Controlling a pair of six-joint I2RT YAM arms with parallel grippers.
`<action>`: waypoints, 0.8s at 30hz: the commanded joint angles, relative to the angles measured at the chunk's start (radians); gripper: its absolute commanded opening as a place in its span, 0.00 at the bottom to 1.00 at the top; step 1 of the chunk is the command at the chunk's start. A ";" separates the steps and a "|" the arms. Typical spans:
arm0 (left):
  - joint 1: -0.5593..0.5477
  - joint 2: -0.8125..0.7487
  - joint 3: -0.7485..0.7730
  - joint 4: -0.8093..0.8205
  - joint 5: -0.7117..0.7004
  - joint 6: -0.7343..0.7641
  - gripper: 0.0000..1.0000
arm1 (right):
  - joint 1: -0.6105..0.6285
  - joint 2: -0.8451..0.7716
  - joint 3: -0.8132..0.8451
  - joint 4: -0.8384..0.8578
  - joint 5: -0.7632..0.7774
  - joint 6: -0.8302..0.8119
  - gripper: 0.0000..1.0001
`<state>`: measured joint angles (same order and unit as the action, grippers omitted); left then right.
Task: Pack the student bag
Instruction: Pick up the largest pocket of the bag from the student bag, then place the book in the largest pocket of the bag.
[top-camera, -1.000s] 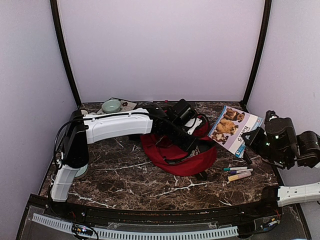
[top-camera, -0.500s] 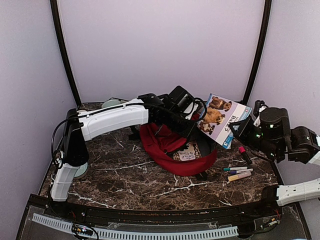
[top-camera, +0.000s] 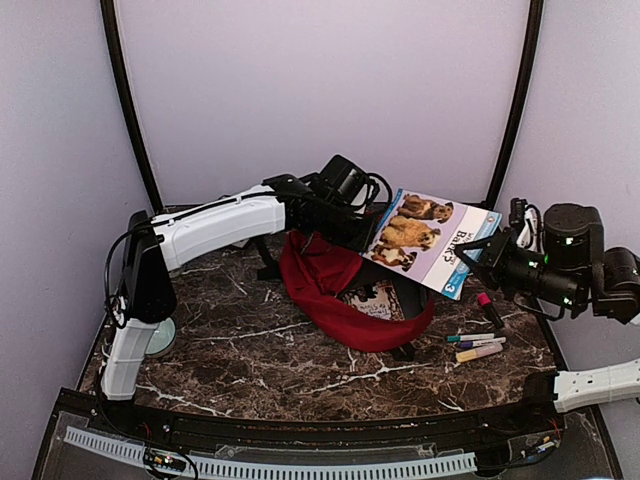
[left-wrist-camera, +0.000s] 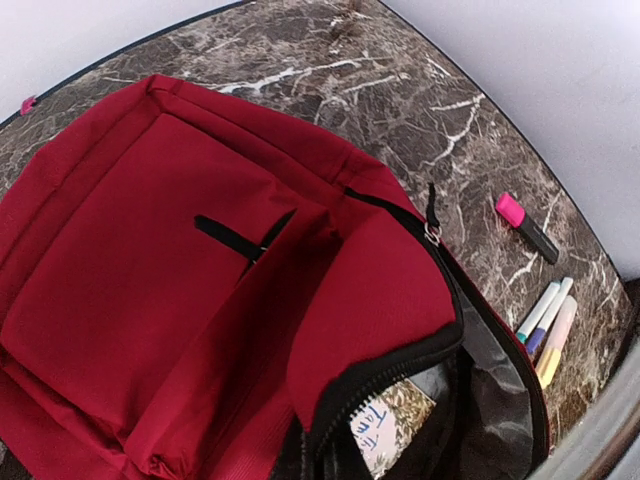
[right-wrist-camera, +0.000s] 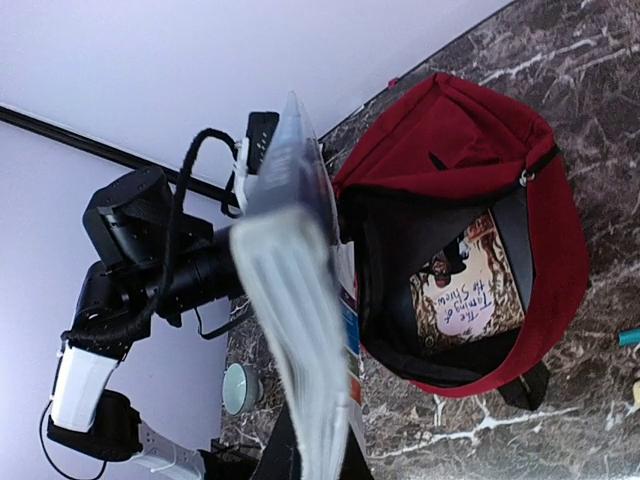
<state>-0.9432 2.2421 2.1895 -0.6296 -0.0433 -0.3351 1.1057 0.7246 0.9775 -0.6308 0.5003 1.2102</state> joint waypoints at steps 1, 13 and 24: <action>0.046 -0.079 0.029 0.056 0.016 -0.060 0.00 | -0.003 0.038 0.018 -0.033 -0.087 0.141 0.00; 0.061 -0.101 0.027 0.142 0.074 -0.047 0.00 | -0.016 0.010 -0.105 -0.106 -0.209 0.468 0.00; 0.045 -0.145 -0.034 0.164 0.280 -0.017 0.00 | -0.194 -0.083 -0.322 0.149 -0.326 0.498 0.00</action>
<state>-0.8867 2.2211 2.1822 -0.5304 0.1532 -0.3832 0.9569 0.6510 0.6567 -0.6285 0.1852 1.7061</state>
